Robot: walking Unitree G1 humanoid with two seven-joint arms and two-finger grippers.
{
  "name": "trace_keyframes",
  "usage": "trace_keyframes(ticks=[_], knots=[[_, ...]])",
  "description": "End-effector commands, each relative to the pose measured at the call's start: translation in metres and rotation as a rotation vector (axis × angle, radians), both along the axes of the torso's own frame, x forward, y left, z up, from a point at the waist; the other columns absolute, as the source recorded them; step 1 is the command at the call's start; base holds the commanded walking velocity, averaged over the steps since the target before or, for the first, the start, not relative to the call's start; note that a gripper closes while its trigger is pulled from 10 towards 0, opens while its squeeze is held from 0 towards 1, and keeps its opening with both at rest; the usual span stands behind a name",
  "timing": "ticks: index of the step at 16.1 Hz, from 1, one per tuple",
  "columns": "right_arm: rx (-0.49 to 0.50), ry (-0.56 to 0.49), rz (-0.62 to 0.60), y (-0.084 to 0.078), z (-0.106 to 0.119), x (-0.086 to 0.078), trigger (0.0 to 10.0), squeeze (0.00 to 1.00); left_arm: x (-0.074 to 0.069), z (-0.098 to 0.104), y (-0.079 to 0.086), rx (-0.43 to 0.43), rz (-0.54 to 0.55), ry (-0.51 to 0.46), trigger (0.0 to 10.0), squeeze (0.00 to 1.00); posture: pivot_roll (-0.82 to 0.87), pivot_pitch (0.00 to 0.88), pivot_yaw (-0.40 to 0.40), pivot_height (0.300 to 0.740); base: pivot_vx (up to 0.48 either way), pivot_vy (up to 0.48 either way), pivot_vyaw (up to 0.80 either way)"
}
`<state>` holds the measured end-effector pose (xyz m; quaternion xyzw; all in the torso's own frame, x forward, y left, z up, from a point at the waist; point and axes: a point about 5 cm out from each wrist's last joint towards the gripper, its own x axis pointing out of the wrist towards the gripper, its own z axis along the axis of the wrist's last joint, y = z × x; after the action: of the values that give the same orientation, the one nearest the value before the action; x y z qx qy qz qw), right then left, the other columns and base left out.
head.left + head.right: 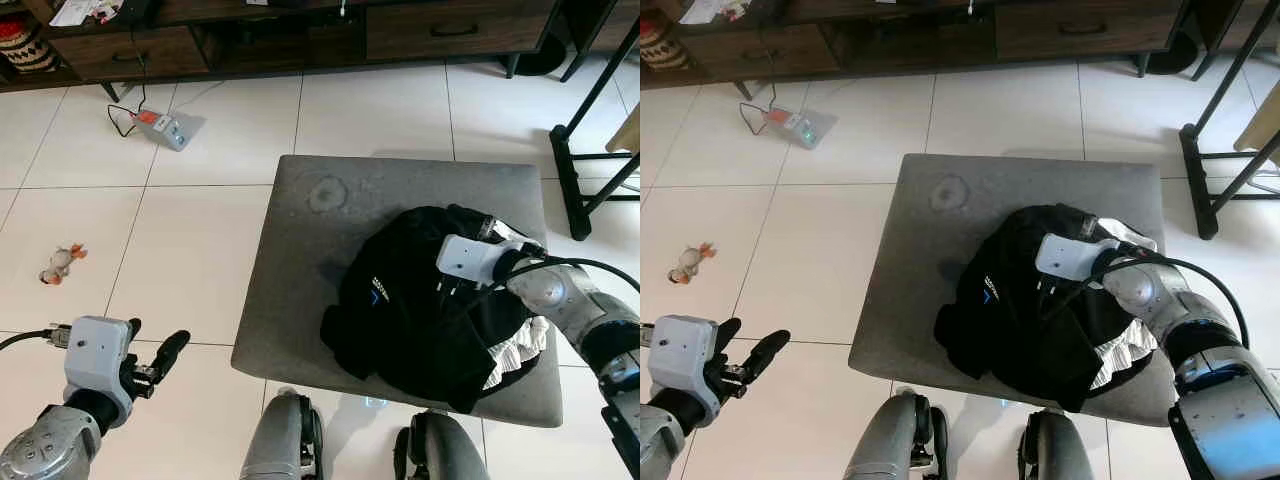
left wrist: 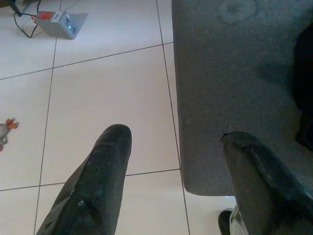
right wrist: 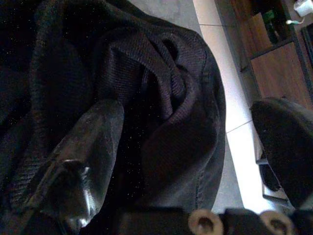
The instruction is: Hang hanger
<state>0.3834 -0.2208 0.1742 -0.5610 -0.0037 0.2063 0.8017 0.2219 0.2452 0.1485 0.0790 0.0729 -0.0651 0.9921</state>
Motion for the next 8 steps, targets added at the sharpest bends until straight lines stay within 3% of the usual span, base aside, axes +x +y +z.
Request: trace_keyframes(ticks=[1,4,8], knots=[[-0.028,0.016,0.015,0.003,-0.006,-0.001,10.0,0.0,-0.006,-0.004,0.003,-0.007,0.015,0.029,10.0,0.0,0.2,0.45,0.167,0.653,0.0,0.0,0.0],[-0.156,-0.087,0.017,0.019,-0.016,0.002,10.0,0.0,-0.011,-0.001,0.005,0.001,0.025,0.027,10.0,0.0,0.23,0.465,0.176,0.653,0.0,0.0,0.0],[-0.196,-0.195,-0.039,0.023,-0.009,0.008,10.0,0.0,-0.02,0.001,0.009,0.018,0.045,0.035,10.0,0.0,0.25,0.493,0.187,0.653,0.0,0.0,0.0]])
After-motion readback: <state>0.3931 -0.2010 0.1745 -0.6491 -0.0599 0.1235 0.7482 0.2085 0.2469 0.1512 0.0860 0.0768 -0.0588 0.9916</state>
